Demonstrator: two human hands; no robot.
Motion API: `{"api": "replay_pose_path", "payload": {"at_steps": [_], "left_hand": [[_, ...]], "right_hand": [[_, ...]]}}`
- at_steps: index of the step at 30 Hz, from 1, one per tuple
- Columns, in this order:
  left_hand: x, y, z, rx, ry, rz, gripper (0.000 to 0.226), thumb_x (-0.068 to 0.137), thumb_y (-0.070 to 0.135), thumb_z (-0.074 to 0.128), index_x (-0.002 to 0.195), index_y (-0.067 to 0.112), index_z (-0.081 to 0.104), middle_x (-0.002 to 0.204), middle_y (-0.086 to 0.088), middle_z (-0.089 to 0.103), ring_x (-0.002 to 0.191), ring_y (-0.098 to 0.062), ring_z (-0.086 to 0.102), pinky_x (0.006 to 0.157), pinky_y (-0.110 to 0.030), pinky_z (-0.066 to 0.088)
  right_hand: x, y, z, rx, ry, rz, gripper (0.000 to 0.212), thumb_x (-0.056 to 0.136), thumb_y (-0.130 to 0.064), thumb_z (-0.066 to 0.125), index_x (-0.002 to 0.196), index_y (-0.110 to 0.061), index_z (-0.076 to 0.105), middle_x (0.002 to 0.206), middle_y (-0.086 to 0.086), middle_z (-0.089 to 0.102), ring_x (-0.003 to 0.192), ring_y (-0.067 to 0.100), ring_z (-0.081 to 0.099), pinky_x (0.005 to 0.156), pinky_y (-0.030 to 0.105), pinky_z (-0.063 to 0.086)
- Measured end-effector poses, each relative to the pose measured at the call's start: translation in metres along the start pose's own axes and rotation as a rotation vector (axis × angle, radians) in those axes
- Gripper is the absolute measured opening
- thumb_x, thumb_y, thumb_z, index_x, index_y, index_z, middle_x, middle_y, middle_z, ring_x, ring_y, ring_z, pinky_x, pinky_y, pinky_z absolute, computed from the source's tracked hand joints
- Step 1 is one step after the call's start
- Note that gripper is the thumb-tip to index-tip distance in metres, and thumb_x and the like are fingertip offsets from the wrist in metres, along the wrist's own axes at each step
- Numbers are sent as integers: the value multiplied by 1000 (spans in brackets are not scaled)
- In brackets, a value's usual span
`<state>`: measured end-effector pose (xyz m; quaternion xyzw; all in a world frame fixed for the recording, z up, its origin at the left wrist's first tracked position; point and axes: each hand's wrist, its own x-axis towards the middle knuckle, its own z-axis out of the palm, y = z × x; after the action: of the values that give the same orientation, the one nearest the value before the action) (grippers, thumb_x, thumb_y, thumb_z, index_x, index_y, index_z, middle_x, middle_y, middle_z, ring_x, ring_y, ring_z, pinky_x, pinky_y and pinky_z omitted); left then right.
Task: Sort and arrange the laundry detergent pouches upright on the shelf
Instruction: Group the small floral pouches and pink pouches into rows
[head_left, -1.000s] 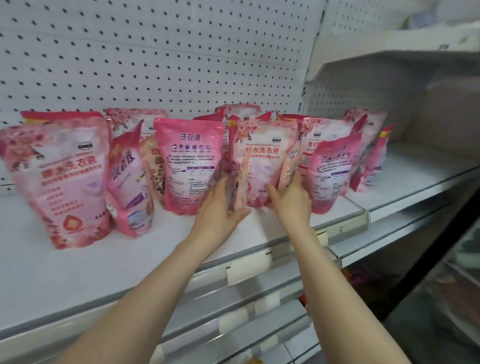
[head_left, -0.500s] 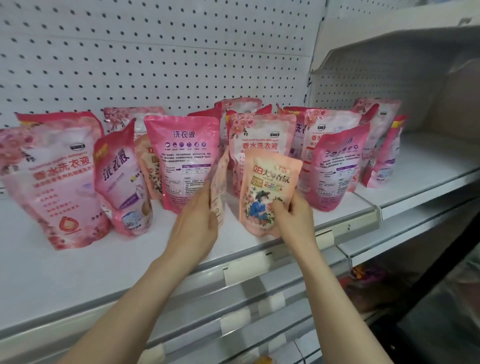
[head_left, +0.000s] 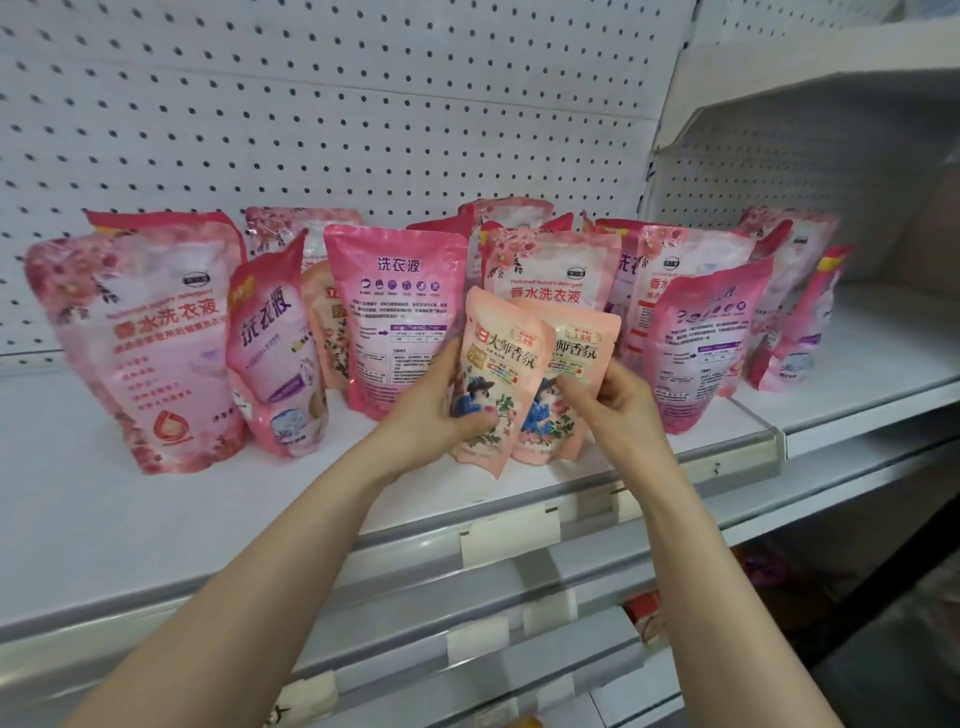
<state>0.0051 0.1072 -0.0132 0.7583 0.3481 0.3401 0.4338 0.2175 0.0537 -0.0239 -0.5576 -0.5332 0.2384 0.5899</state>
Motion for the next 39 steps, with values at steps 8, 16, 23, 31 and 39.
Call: {"api": "replay_pose_path", "payload": {"at_steps": [8, 16, 23, 31, 39], "left_hand": [[-14, -7, 4, -189, 361, -47, 28, 84, 10, 71, 110, 18, 63, 103, 4, 74, 98, -12, 70, 85, -39, 58], [-62, 0, -35, -325, 511, -7, 20, 85, 5, 68, 93, 23, 65, 84, 10, 76, 80, -8, 73, 65, -23, 57], [-131, -2, -102, -366, 549, 24, 22, 83, 4, 70, 94, 22, 66, 84, 8, 76, 80, -11, 73, 63, -24, 58], [-228, -22, -200, -353, 604, 3, 16, 84, 6, 69, 96, 16, 66, 88, 1, 76, 80, -14, 73, 60, -25, 56], [-318, -54, -289, -329, 769, -33, 14, 87, 4, 66, 97, 13, 64, 93, 0, 75, 84, -14, 72, 64, -26, 57]], "right_hand": [[7, -10, 2, 85, 84, -82, 17, 88, -11, 71, 103, -18, 72, 94, -5, 77, 88, 13, 73, 74, 31, 57], [-4, -41, 22, 56, 124, -145, 13, 89, -14, 71, 96, -25, 72, 94, -2, 77, 89, 19, 73, 80, 53, 58], [-53, -86, 87, 123, 55, -127, 13, 91, -11, 67, 96, -23, 71, 92, -2, 77, 87, 20, 74, 78, 50, 60], [-126, -129, 191, 188, -3, -96, 13, 91, -9, 67, 95, -21, 70, 90, -4, 78, 86, 18, 75, 74, 41, 60], [-172, -171, 297, 203, -101, -101, 12, 91, -9, 67, 98, -18, 70, 96, 2, 77, 90, 21, 74, 76, 44, 61]]}}
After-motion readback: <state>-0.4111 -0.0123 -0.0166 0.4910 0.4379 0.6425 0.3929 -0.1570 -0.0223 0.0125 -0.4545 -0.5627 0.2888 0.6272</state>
